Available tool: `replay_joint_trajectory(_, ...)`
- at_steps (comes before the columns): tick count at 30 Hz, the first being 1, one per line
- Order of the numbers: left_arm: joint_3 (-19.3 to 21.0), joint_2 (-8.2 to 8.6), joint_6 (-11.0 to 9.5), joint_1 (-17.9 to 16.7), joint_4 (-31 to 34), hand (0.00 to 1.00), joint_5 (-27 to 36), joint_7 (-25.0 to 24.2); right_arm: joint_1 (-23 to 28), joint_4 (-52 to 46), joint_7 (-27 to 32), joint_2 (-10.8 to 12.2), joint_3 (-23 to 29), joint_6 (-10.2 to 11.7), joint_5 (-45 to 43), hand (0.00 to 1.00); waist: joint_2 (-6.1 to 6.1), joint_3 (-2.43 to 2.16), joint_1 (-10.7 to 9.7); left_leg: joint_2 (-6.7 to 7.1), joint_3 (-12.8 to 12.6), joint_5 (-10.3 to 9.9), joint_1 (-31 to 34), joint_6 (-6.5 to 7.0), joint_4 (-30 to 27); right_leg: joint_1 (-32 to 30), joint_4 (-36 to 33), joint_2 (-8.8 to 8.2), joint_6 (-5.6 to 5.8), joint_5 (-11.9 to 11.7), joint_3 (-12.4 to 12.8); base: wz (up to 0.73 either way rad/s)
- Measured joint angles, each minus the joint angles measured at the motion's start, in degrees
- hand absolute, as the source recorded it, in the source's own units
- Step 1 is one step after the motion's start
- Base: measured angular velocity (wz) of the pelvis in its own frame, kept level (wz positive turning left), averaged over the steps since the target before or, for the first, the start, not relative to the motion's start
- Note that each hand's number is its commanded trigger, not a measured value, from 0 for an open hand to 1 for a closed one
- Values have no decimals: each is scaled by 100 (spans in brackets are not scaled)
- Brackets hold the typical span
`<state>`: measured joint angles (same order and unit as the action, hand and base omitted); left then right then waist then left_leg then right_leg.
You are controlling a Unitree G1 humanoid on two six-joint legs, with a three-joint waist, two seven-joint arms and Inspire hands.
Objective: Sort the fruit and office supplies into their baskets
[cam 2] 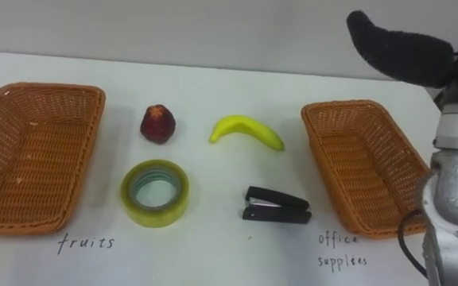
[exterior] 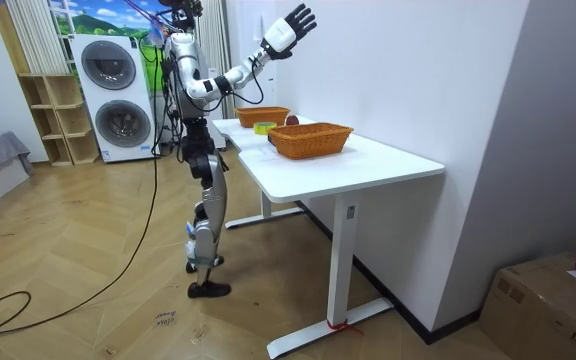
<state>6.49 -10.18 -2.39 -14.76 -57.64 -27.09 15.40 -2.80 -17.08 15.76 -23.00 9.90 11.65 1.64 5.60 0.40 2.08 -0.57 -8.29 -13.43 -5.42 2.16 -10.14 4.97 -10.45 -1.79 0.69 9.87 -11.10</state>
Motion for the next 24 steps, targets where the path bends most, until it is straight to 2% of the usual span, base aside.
replay_joint_trajectory(6, -6, 2, 48, -26, 90, 0, 3, -31, 0, 24, -501, -7, -266, -219, -46, 0, -13, -10, 1, 1, 26, 1, -4, 0, -10, 13, 4, 4, 0, 0, 12, 0)
replay_joint_trajectory(12, -1, 2, 161, -47, 95, 0, 0, -63, 0, 96, -1126, -43, -457, -460, -407, 0, 16, -43, 21, 3, 52, 2, 13, -1, -31, 12, 8, 4, 0, 0, 20, 1)
replay_joint_trajectory(20, -5, -24, 188, -76, 199, 0, -3, -101, 0, 321, -1570, -158, -478, -558, -585, 0, 39, -39, 53, 9, 61, 2, -8, 0, -15, 61, 10, 0, 0, 0, -6, 0)
replay_joint_trajectory(24, -202, -93, 189, -39, 254, 0, -5, -107, 0, 423, -1689, -160, -548, -557, -912, 0, 69, -29, 48, 11, 68, 2, -6, 0, -15, 67, 10, 1, 0, 0, -5, 0)
